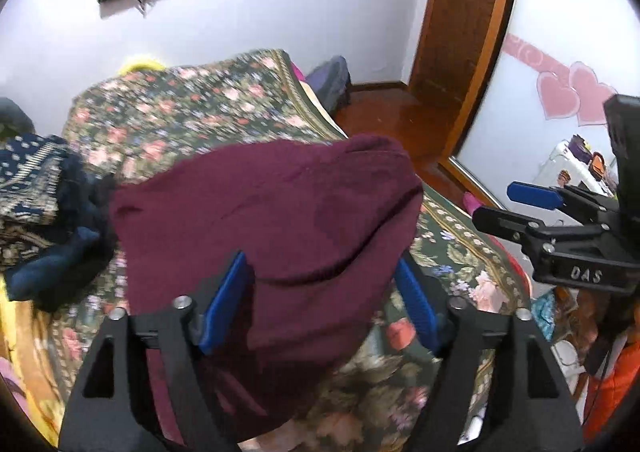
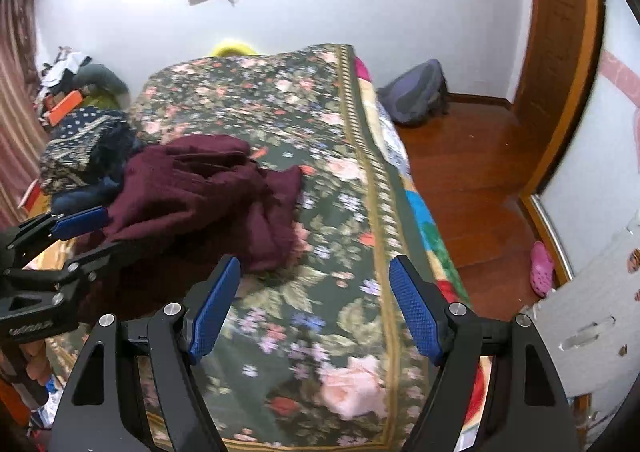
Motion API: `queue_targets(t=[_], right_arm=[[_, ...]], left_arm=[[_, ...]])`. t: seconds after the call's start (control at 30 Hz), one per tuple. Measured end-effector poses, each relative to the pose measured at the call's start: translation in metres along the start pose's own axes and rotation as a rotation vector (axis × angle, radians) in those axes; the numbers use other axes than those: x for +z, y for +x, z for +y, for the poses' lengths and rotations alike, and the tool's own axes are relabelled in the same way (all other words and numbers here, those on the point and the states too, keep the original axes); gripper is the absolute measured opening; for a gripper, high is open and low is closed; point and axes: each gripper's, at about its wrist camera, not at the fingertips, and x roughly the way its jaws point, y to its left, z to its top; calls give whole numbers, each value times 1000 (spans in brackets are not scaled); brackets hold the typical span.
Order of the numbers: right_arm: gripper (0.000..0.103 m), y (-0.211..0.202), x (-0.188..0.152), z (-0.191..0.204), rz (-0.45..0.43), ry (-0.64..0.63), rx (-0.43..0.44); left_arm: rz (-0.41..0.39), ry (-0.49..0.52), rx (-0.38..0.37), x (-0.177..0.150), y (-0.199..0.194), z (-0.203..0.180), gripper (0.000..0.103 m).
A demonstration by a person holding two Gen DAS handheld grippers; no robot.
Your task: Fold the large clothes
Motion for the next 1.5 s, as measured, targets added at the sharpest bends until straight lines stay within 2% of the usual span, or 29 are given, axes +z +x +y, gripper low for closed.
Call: queue_targets(t=[0.03,0.07,0.2,0.33,0.5,0.63,0.7,0.77,0.8,0.87,1.0,1.07,1.2,1.37,1.5], right_arm=[[74,-1,3,5,-8,-8,7],[74,0,6,9,-16,-15,13],[74,0,21,31,-47,-42,49],[74,3,34,54,-56,-94,103],[74,25,38,75,-21,-171,122],[74,46,33,70,34,-152,69],[74,55,27,59,63,-128,62],[75,65,19,44,102,-72,82],[75,71,12,34,123,-31,102],[83,78,4,24,142,20,122],[84,78,0,15,163,86,167],[84,71,4,21,156,56,143],[84,58,16,31,136,-14,115],[86,55,37,30,130,-15,172],[86,73,53,24,175,34,229]], left_arm=[[-19,-3,12,-2,-7,5,89],[-36,-9,23,-3,-12,10,92],[-57,-27,123,-11,-22,37,93],[-18,-72,161,-20,-15,68,93],[86,-121,149,-41,11,91,93],[157,-175,89,-60,33,99,94],[177,-197,69,-70,41,100,96],[191,-193,80,-80,49,97,103],[198,-188,86,-86,52,95,103],[217,-192,76,-95,58,95,103],[235,-228,43,-101,56,99,103],[224,-223,60,-98,47,101,103],[146,-206,94,-84,16,111,103],[54,-241,176,-60,-7,143,103],[64,-322,207,-51,7,174,103]])
